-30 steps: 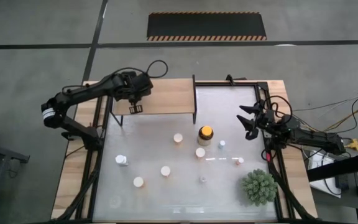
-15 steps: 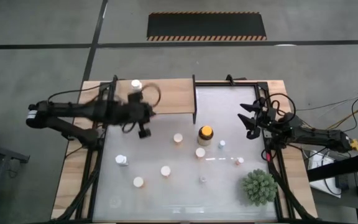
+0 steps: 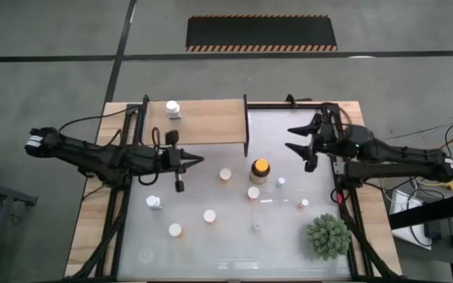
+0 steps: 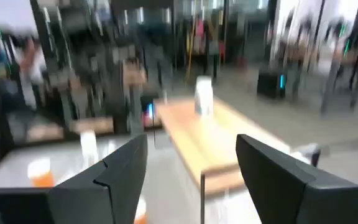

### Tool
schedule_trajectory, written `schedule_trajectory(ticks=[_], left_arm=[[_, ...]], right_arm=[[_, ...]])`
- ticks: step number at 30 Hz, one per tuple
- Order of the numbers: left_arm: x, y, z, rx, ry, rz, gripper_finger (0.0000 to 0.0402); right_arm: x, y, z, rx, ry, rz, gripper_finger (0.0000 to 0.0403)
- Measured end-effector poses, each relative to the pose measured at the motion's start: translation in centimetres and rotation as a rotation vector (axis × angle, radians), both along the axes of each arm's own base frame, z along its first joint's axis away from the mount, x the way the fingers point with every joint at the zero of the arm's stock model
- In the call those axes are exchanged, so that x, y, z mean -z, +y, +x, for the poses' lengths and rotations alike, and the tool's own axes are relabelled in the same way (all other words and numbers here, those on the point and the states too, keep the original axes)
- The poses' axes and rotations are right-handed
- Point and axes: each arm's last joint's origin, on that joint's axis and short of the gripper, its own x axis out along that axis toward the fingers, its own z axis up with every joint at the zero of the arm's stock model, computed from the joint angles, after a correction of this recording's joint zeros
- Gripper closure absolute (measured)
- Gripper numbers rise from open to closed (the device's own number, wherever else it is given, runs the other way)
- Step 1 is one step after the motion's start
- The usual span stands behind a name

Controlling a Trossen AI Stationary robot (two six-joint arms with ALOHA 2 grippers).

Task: Pick and place medicine bottles onto shelf by color
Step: Put the yellow medicine bottle on the shelf

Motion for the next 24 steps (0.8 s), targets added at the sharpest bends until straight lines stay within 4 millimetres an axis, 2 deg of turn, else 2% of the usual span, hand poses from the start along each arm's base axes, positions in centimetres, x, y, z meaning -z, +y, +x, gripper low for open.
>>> schedule_trajectory(ticks=[6, 10, 16, 24], left_arm=[[0.0, 0.1, -0.3, -0.009, -0.016, 0.036, 0.0401], [0.4, 0.1, -0.3, -0.009, -0.004, 0.04, 0.0401], [1.0, 0.1, -0.3, -0.012, 0.015, 0.044, 0.0402], [1.0, 0.1, -0.3, -0.012, 0.014, 0.043, 0.0402]], right_arm=[[-0.7, -0.4, 2.6, 0.001, 0.247, 0.068, 0.0103], [1.0, -0.4, 4.6, -0.026, 0.405, 0.112, 0.008], [3.3, 0.0, 6.8, -0.055, 0.557, 0.129, 0.0078], [4.2, 0.9, 8.0, -0.134, 0.603, 0.153, 0.0078]])
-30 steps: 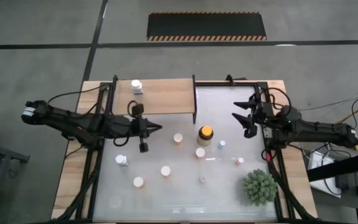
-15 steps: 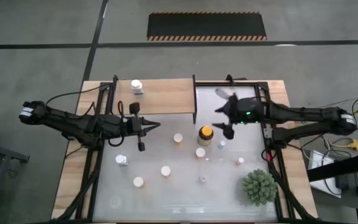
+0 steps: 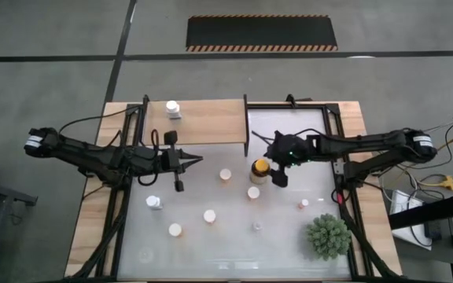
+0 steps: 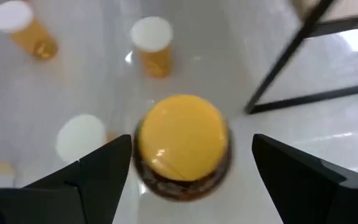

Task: Pick and place medicine bottles onto shelf by color
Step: Put the yellow medicine bottle on the shelf

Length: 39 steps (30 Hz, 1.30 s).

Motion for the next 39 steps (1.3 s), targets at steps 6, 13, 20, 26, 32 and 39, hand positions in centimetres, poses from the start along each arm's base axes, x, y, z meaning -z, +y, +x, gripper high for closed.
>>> schedule_trajectory(ticks=[6, 13, 20, 26, 32, 39], left_arm=[[0.0, 0.0, 0.0, 0.0, -0.001, -0.001, 0.0402], [0.0, 0.0, 0.0, -0.001, -0.003, -0.006, 0.0402], [-0.1, 0.0, 0.0, -0.003, -0.012, -0.001, 0.0401], [-2.1, 0.6, -1.0, -0.122, -0.081, 0.069, 0.0401], [-2.4, 1.2, -3.1, -0.215, -0.128, 0.064, 0.0401], [-1.0, 1.4, -4.1, -0.23, -0.155, 0.025, 0.0402]], right_arm=[[0.6, 0.1, 0.5, 0.001, 0.003, -0.003, 0.0079], [1.2, 0.1, 1.1, -0.004, 0.003, -0.007, 0.0112], [1.5, 0.1, 1.3, 0.016, 0.01, 0.012, 0.0192], [0.2, 0.1, 1.1, 0.054, 0.041, 0.051, 0.0199], [-4.5, 0.3, 1.1, 0.119, 0.076, 0.116, 0.0187], [-11.4, 0.9, 1.4, 0.216, -0.065, 0.18, 0.0186]])
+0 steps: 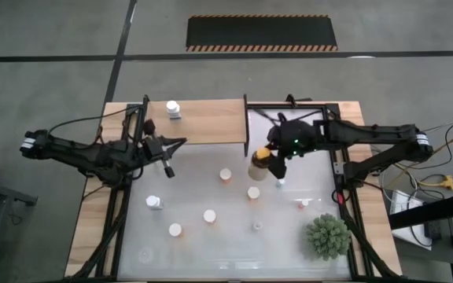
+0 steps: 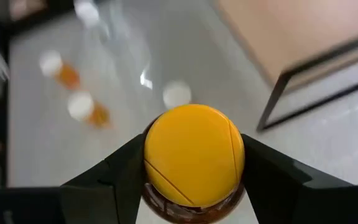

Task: Pick and place medicine bottles onto shelf by color
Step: Put the yellow medicine bottle on the shelf

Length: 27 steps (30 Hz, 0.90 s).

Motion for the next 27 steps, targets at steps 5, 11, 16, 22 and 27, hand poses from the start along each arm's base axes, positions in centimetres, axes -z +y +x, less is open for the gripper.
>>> schedule_trajectory(ticks=[5, 11, 16, 22, 27], left_arm=[[0.8, 0.0, 0.1, 0.004, 0.009, 0.008, 0.0401], [0.8, 0.0, 0.2, -0.001, 0.028, 0.033, 0.0401], [0.1, 0.1, -0.6, -0.005, -0.009, 0.025, 0.0401], [1.1, 0.3, -1.4, -0.003, -0.009, 0.025, 0.0401], [1.1, 0.4, -2.1, -0.002, -0.031, 0.021, 0.0402]], right_arm=[[-4.0, -0.2, 0.9, 0.095, -0.124, -0.046, 0.0185], [-5.9, -1.7, 4.6, 0.198, -0.153, -0.116, 0.0185], [-5.8, -4.4, 8.7, 0.243, -0.097, -0.208, 0.0184], [-5.9, -8.0, 12.3, 0.353, -0.042, -0.293, 0.0184], [-4.7, -10.6, 13.7, 0.44, 0.049, -0.268, 0.0184]])
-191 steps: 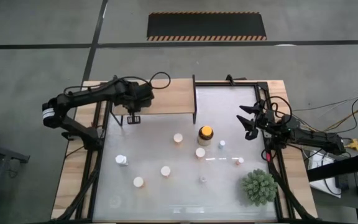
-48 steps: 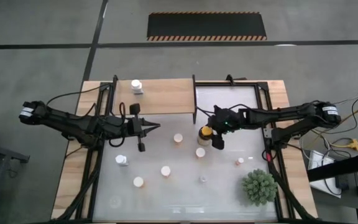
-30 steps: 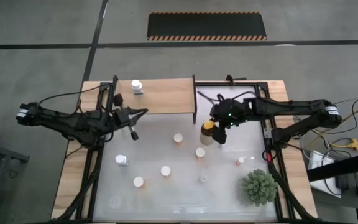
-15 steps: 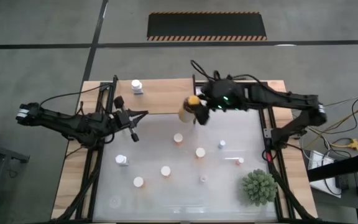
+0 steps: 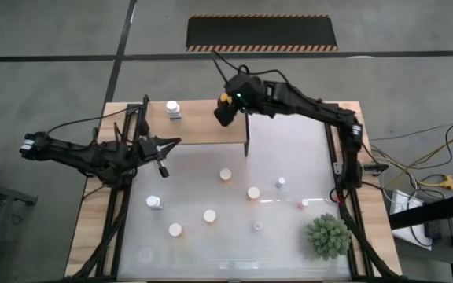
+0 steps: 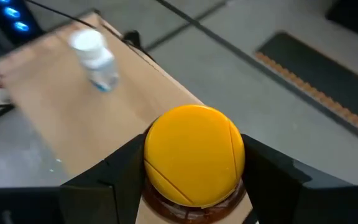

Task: Pick and place medicine bottles onto shelf by color
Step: Put the yellow medicine bottle on the shelf

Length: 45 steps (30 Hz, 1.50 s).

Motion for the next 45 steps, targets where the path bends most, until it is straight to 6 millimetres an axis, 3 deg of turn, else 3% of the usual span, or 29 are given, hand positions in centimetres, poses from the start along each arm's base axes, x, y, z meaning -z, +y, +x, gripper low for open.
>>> schedule_trajectory(ticks=[6, 12, 23, 29, 33, 40, 45], left_arm=[[0.0, 0.1, -0.5, 0.0, -0.016, -0.003, 0.0402], [0.1, 0.1, -0.4, 0.001, 0.0, 0.007, 0.0402], [0.1, 0.1, -0.4, 0.001, 0.017, 0.033, 0.0402], [0.2, 0.1, -0.3, 0.001, 0.023, 0.033, 0.0402], [0.4, 0.0, 0.0, 0.002, 0.038, 0.036, 0.0402], [0.8, -0.3, 1.1, 0.015, 0.045, 0.018, 0.0402], [0.7, -1.1, 3.6, 0.163, 0.02, 0.007, 0.0402]], right_arm=[[1.5, -2.1, 1.6, 0.065, -0.011, 0.037, 0.0184], [2.9, -2.7, 3.2, 0.065, 0.004, 0.03, 0.0181], [3.1, -3.3, 3.2, 0.077, 0.003, 0.031, 0.0124], [1.0, -3.0, 1.8, 0.051, -0.011, 0.0, 0.0109], [-0.9, -2.4, -0.2, 0.003, 0.032, -0.041, 0.012], [-3.3, -1.2, -4.2, -0.157, 0.191, -0.083, 0.0183], [-3.1, -1.9, -5.6, -0.36, 0.21, -0.039, 0.0247]])
